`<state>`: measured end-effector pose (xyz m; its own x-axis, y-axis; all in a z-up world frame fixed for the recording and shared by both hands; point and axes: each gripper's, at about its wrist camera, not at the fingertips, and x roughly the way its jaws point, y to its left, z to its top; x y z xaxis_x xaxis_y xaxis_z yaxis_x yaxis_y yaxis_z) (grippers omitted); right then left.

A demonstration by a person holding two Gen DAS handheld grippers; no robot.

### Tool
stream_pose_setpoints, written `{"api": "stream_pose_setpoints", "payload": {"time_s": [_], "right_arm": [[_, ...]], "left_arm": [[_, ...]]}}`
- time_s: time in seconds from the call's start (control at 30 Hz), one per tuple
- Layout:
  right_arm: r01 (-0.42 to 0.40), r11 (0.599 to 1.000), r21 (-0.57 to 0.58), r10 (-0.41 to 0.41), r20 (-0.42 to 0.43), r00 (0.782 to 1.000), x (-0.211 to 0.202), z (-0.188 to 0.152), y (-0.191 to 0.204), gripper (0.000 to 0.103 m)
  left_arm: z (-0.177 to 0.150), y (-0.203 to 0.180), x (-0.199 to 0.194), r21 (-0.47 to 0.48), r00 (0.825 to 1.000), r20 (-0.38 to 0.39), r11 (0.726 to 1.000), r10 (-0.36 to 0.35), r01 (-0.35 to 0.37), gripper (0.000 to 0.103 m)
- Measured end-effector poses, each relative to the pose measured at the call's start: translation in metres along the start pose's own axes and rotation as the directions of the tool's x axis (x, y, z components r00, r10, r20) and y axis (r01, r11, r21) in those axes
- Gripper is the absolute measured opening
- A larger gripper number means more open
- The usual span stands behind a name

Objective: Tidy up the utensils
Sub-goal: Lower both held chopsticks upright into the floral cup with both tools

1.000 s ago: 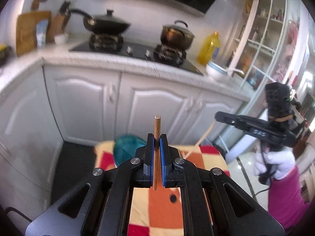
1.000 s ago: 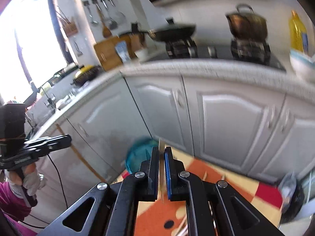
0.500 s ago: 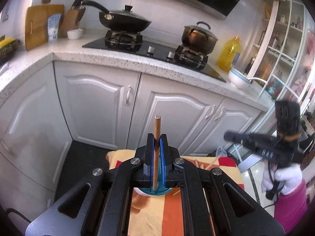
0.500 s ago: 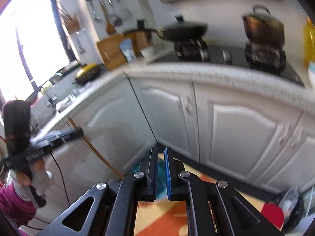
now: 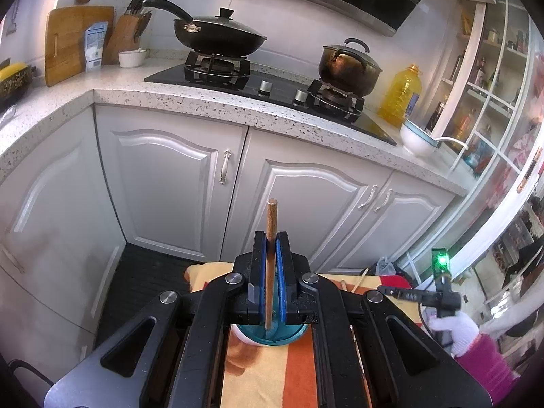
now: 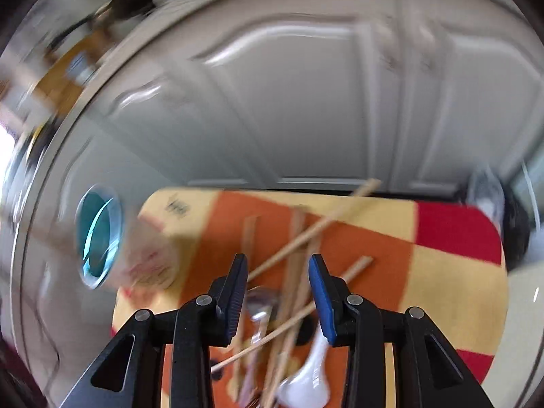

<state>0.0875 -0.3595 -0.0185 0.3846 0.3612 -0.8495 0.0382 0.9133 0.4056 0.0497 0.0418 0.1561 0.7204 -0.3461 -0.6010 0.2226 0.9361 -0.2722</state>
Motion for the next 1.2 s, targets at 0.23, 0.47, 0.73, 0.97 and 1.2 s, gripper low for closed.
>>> {"api": "stream_pose_setpoints", "payload": {"time_s": [0.23,0.47,0.73,0.97,1.2], "right_arm": [[-0.024,0.98,0.197,0.028,-0.015,1.0,0.04,0.027,-0.045,0.036],[0.072,0.968,0.242,-0.049,-0.099,0.994,0.086,0.047,-0.047,0.03],[0.038,0.986,0.16,-0.027,-0.069,0.997,0.084,0.051,-0.038,0.013],[-0.083,0.993,0.086,0.082,0.021,0.996,0.025,0.032,-0.019,0.011],[-0.142,0.987,-0.072,0.149,0.103,0.984,-0.039,0.03,0.029,0.007]], "left_arm": [[0.005,0.003,0.007,-0.013,1.0,-0.003,1.0,0.004,-0.004,0.004],[0.009,0.008,0.013,-0.024,1.0,-0.009,1.0,0.006,-0.007,0.004],[0.01,0.012,0.011,-0.024,1.0,-0.014,1.0,0.001,-0.002,0.004],[0.007,0.009,0.01,-0.018,1.0,-0.013,1.0,0.009,-0.009,0.004],[0.002,0.003,0.01,0.005,0.999,0.0,0.999,0.037,-0.037,0.004]]}}
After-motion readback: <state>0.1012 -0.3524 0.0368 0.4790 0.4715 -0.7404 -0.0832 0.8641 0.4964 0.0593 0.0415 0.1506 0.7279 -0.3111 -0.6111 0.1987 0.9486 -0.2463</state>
